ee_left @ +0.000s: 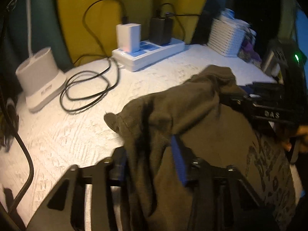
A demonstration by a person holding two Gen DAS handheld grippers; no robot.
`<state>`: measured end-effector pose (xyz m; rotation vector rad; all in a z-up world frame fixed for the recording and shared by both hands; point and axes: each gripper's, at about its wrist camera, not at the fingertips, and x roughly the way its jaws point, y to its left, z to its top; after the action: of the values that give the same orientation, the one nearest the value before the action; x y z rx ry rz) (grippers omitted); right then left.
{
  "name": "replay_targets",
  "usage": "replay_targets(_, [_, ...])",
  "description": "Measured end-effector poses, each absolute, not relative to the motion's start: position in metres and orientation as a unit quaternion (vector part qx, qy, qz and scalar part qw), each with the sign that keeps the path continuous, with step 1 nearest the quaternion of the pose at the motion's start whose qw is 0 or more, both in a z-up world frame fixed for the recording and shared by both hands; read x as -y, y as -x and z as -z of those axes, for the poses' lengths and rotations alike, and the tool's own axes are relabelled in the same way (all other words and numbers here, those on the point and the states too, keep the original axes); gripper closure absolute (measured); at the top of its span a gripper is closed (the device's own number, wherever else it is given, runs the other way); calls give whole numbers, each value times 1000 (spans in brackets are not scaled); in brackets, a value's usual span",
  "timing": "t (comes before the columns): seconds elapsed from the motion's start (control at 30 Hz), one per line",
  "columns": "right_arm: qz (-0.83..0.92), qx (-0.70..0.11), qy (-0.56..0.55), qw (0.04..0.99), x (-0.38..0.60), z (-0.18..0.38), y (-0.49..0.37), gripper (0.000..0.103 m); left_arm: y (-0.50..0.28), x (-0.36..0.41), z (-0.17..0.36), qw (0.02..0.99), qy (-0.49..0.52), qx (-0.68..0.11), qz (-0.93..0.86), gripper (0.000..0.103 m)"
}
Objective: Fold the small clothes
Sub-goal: 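Grasp the shirt end with both grippers side by side, then lift the shirt end with both grippers and fold it over the body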
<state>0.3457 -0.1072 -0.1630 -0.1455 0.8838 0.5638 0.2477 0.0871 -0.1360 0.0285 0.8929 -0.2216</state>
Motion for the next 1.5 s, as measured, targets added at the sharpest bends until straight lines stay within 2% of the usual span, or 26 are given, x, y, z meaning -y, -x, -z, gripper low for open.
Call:
replay_targets(0.1, [-276,-422,67,861,105,162,-343,77,-245,-80,135,899,-36,-424,101,77])
replay_targets(0.3, [-275,-417,64,864,104,158,-338,84,-241,-77,132,908,-47,-408,85,83])
replay_targets(1.07, [-276,-330,73,900,114,80,-267,87,-177,-87,73,941,55,-324,76,86])
replay_targets(1.5, [-282,-277,68,916,127,36,-208,87,-124,-81,32,955,53,-281,77,86])
